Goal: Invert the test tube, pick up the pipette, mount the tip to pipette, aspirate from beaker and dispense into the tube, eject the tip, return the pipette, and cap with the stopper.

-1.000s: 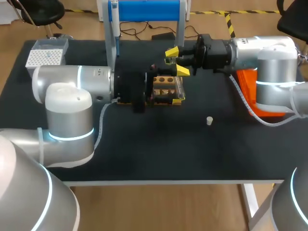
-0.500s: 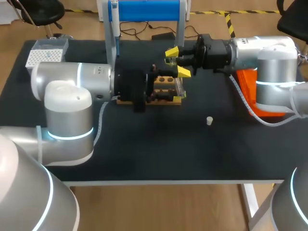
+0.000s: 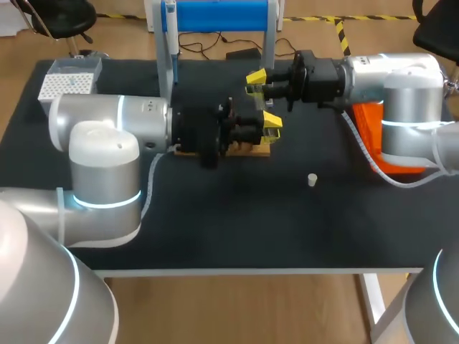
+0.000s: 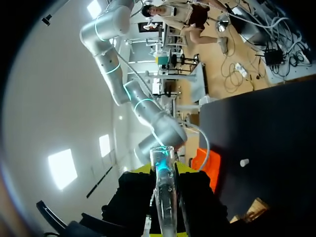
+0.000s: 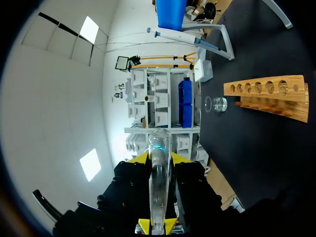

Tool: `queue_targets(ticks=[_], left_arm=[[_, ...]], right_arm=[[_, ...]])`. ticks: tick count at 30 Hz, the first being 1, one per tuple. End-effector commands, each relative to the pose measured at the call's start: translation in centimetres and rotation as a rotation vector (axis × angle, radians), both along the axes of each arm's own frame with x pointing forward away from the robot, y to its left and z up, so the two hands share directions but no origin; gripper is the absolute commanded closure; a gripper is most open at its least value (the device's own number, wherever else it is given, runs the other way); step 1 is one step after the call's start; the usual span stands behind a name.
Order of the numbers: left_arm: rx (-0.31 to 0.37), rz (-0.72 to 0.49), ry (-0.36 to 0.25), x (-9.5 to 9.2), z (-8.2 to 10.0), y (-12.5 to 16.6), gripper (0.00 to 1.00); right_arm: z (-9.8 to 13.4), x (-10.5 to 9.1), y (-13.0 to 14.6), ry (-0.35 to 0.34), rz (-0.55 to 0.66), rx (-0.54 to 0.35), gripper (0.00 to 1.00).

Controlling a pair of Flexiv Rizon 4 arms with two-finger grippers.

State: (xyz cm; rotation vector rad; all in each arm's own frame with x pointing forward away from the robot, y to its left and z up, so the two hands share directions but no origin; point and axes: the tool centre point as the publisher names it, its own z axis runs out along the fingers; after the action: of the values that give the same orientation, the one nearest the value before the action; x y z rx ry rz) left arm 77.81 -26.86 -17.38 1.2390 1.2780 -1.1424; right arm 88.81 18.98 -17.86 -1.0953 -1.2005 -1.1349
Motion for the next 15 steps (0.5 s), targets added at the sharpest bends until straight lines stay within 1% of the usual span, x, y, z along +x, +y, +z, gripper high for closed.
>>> queue_targets(ticks=[1,5,10,11,12,15], left_arm=[[0.002,0.008,0.05,0.13,-0.15,-0.16,1.0],[0.0,0.005,0.081,0.25,-0.51,-0.12,1.0],[-0.013,0.006,0.081,0.35,-0.53,-0.05,1.0],[-0.013,0.006,0.081,0.35,-0.53,-0.05,1.0],[-0.013,0.006,0.081,0.35,-0.53,-0.05,1.0],[-0.013,0.006,0.081,0.35,-0.53,-0.05,1.0]], right_arm=[[-0.1,-0.03,-0.11,-0.001,0.002,-0.003,1.0],[-0.1,-0.03,-0.11,-0.001,0.002,-0.003,1.0],[-0.1,-0.03,-0.11,-0.001,0.002,-0.003,1.0],[-0.1,-0.03,-0.11,-0.001,0.002,-0.003,0.74],[-0.1,-0.03,-0.11,-0.001,0.002,-0.003,0.0],[-0.1,-0.03,-0.11,-0.001,0.002,-0.003,0.0]])
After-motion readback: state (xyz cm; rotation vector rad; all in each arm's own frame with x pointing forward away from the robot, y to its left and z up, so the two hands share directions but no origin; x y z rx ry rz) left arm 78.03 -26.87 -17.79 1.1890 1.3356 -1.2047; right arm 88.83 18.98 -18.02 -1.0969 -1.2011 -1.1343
